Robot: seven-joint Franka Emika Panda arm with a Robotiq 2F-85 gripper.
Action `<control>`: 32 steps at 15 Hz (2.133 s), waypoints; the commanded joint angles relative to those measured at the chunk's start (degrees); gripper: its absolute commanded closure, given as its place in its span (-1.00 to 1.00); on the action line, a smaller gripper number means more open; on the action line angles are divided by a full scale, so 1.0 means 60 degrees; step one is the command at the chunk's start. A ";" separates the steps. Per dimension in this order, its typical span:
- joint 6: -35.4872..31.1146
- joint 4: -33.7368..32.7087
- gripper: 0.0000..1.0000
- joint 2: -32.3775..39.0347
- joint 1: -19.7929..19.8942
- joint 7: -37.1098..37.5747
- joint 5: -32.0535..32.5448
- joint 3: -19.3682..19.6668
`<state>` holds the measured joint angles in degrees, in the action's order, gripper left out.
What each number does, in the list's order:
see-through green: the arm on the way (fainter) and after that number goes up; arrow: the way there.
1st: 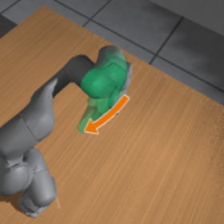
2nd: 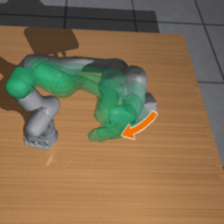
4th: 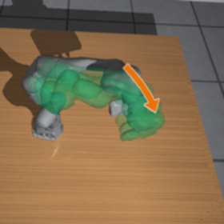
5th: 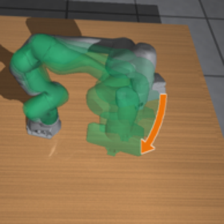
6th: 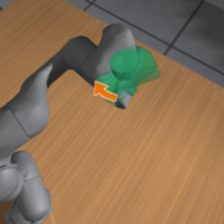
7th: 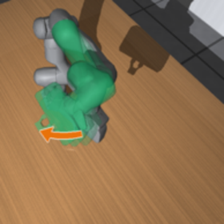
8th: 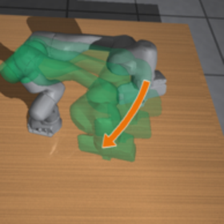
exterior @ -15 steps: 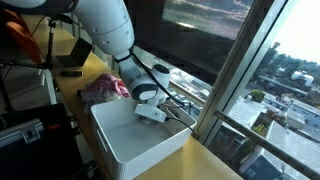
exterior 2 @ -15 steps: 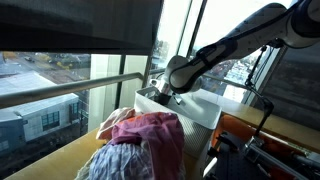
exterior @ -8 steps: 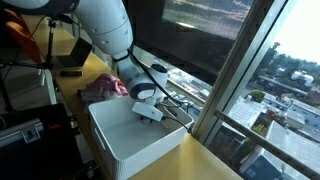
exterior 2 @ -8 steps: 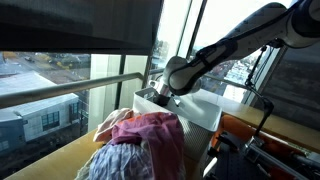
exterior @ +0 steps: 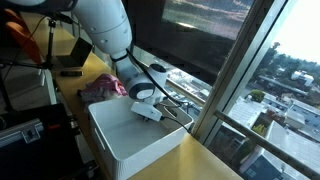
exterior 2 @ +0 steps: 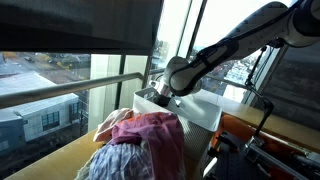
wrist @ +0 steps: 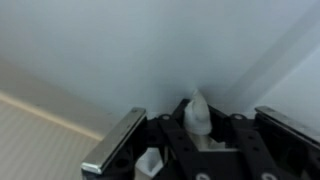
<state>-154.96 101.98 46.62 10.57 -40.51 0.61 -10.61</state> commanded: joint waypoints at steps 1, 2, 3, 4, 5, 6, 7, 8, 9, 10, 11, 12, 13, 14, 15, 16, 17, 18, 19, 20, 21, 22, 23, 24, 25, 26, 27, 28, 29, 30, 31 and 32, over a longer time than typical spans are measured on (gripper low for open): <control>-0.0358 0.0655 0.94 -0.0341 -0.0114 0.0381 0.0223 0.0152; -0.0421 0.0820 0.94 -0.0518 -0.0099 0.0410 0.0241 0.0158; -0.0488 0.1032 0.94 -0.0768 -0.0075 0.0466 0.0251 0.0181; -0.0485 0.1250 0.94 -0.1018 -0.0040 0.0518 0.0244 0.0193; -0.0468 0.1580 0.94 -0.1422 0.0002 0.0588 0.0237 0.0232; -0.0465 0.1866 0.94 -0.1782 0.0020 0.0659 0.0241 0.0277; -0.0405 0.2204 0.94 -0.2250 0.0027 0.0765 0.0243 0.0347; -0.0390 0.2491 0.94 -0.2693 0.0008 0.0861 0.0262 0.0426; -0.0299 0.2716 0.94 -0.3124 -0.0019 0.0957 0.0265 0.0489; -0.0252 0.2981 0.94 -0.3629 -0.0071 0.1052 0.0282 0.0563; -0.0190 0.3171 0.94 -0.4051 -0.0144 0.1168 0.0307 0.0638; -0.0129 0.3371 0.94 -0.4516 -0.0248 0.1307 0.0364 0.0716; -0.0065 0.3524 0.94 -0.4942 -0.0383 0.1485 0.0469 0.0810; 0.0001 0.3678 0.94 -0.5382 -0.0561 0.1699 0.0638 0.0907; 0.0099 0.3781 0.94 -0.5772 -0.0719 0.1943 0.0864 0.0983; 0.0209 0.3894 0.94 -0.6187 -0.0940 0.2278 0.1185 0.1066; 0.0315 0.3950 0.94 -0.6493 -0.1160 0.2625 0.1553 0.1130; 0.0467 0.3944 0.94 -0.6722 -0.1351 0.2936 0.1869 0.1155; 0.0595 0.3901 0.94 -0.6864 -0.1551 0.3306 0.2226 0.1174; 0.0702 0.3871 0.94 -0.6984 -0.1682 0.3563 0.2443 0.1154; 0.0843 0.3797 0.94 -0.6983 -0.1803 0.3850 0.2671 0.1143; 0.0921 0.3774 0.94 -0.7021 -0.1886 0.4052 0.2850 0.1133; 0.0995 0.3701 0.94 -0.6981 -0.1949 0.4235 0.3027 0.1141; 0.1057 0.3632 0.94 -0.6918 -0.1970 0.4340 0.3113 0.1160; 0.1096 0.3575 0.94 -0.6855 -0.1969 0.4424 0.3164 0.1184; 0.1189 0.3498 0.94 -0.6800 -0.1940 0.4441 0.3123 0.1208; 0.1249 0.3492 0.94 -0.6808 -0.1931 0.4455 0.3068 0.1221; 0.1286 0.3548 0.94 -0.6870 -0.1961 0.4498 0.3048 0.1223; 0.1307 0.3657 0.94 -0.6944 -0.2024 0.4605 0.3088 0.1210; 0.1322 0.3800 0.94 -0.7036 -0.2095 0.4733 0.3137 0.1170; 0.1311 0.4038 0.94 -0.7180 -0.2232 0.4987 0.3260 0.1092; 0.1324 0.4199 0.94 -0.7256 -0.2370 0.5229 0.3395 0.1027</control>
<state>-148.61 124.52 5.54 -0.96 -13.79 18.12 -4.14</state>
